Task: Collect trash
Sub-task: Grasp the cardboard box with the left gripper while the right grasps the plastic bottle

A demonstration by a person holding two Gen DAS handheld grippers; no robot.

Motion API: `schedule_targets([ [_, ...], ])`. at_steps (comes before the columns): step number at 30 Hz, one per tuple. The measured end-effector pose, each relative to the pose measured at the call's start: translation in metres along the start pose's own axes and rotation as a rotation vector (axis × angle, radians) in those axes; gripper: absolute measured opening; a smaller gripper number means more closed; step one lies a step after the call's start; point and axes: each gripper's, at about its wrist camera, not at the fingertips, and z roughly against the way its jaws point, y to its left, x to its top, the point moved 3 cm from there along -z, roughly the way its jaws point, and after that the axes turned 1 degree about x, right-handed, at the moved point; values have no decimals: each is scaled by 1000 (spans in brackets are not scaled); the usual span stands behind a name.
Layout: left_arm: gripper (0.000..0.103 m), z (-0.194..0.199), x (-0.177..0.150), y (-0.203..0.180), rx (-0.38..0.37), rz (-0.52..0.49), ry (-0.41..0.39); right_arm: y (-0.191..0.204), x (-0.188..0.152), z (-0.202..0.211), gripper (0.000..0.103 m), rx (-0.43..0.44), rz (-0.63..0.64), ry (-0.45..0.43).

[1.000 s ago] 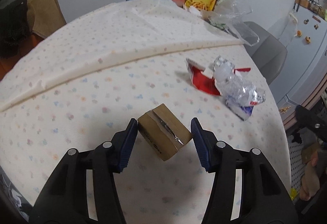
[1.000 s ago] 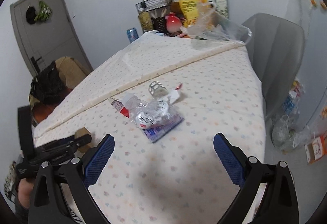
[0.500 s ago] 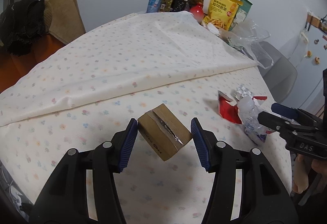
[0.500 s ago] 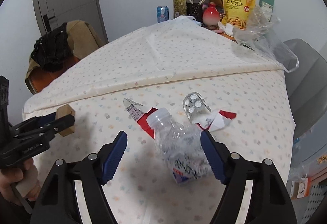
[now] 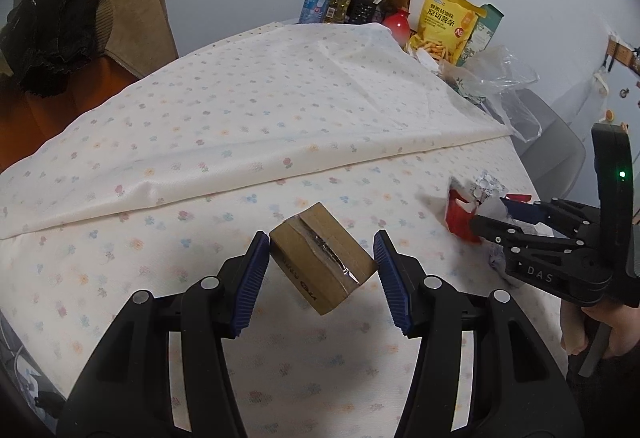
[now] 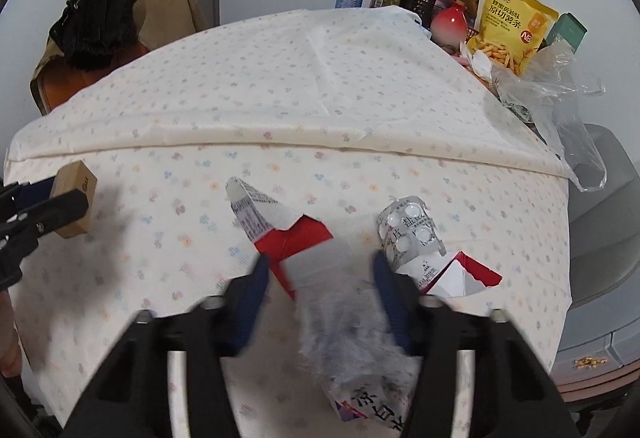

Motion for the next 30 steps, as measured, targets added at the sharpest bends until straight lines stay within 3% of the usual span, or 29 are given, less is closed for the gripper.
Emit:
schedule_targets([
  [2,54,2,0,0,0,0,-5,-3,0,13,33,-12,-7,-35],
  [7,54,10,2,-12,-10,-17,-20,-15,-3,55,33,4,-49,-124],
  [14,54,24,7,-40,-46,-58,-54,-59,-26,119,32,27,-208,-258],
  [30,54,35,10,-135,-131,-201,-76,-133,-114,177,32,-7,-423,-341],
])
